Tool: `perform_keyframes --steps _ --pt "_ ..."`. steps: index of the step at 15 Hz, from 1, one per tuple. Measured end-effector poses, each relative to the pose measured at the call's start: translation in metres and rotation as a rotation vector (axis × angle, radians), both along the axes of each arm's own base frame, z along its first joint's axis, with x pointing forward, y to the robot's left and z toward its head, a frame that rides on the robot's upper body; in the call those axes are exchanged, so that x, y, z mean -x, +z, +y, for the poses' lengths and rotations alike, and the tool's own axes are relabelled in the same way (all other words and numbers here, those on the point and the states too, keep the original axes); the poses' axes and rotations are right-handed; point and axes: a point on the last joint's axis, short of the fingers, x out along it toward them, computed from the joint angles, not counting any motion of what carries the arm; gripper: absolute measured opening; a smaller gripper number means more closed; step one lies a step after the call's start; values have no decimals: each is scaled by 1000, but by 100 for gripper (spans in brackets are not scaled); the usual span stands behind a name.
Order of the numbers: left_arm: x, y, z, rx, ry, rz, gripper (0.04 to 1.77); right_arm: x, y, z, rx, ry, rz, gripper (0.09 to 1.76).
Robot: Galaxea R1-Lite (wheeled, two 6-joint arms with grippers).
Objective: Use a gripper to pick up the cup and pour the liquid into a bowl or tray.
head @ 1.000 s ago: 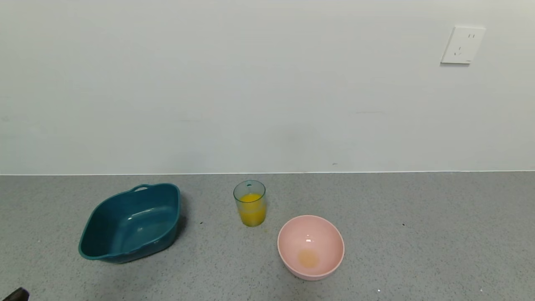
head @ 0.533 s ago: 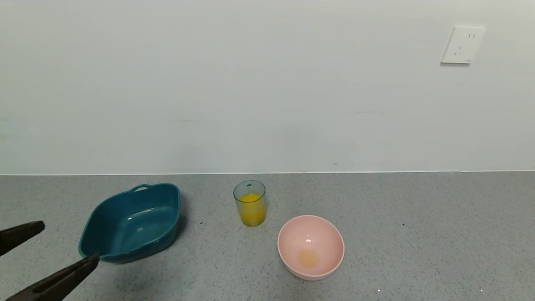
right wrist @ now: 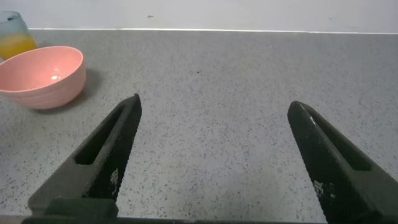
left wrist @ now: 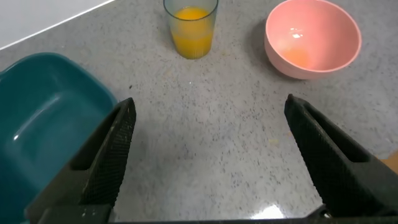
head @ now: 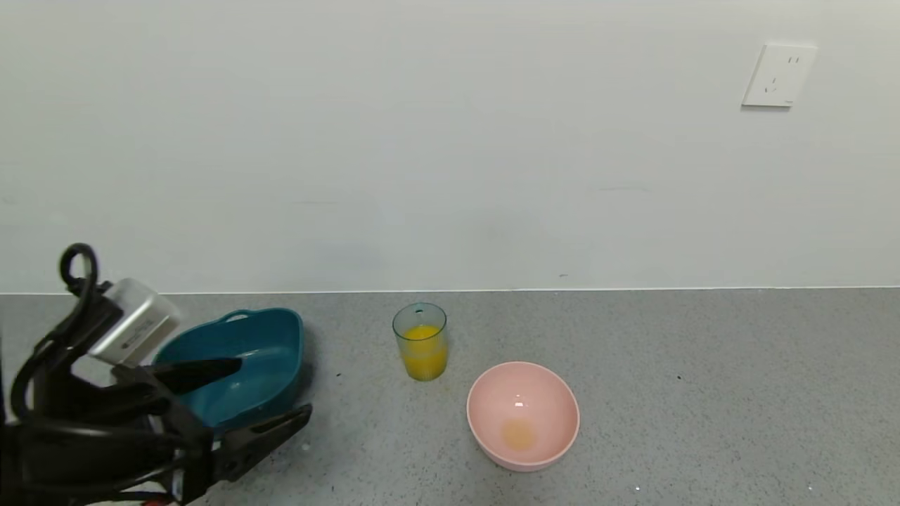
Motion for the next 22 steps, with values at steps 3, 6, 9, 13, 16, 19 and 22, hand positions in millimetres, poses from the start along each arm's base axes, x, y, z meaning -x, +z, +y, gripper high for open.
perform_keyframes --steps 3,6,9,13,16,19,22 --pt "-29 -19 -22 -45 -4 37 172 0 0 0 0 0 0 171" --pt "-56 -41 -39 -64 -9 70 172 0 0 0 0 0 0 171" --pt "-81 -62 -51 -64 8 103 172 0 0 0 0 0 0 171" --pt "-109 -86 -64 -55 21 124 172 0 0 0 0 0 0 171" --pt "-127 -103 -71 -19 30 83 172 0 0 0 0 0 0 171" --pt "-141 -121 -77 29 41 34 172 0 0 0 0 0 0 171" --pt "-150 -136 -81 83 52 -17 172 0 0 0 0 0 0 171"
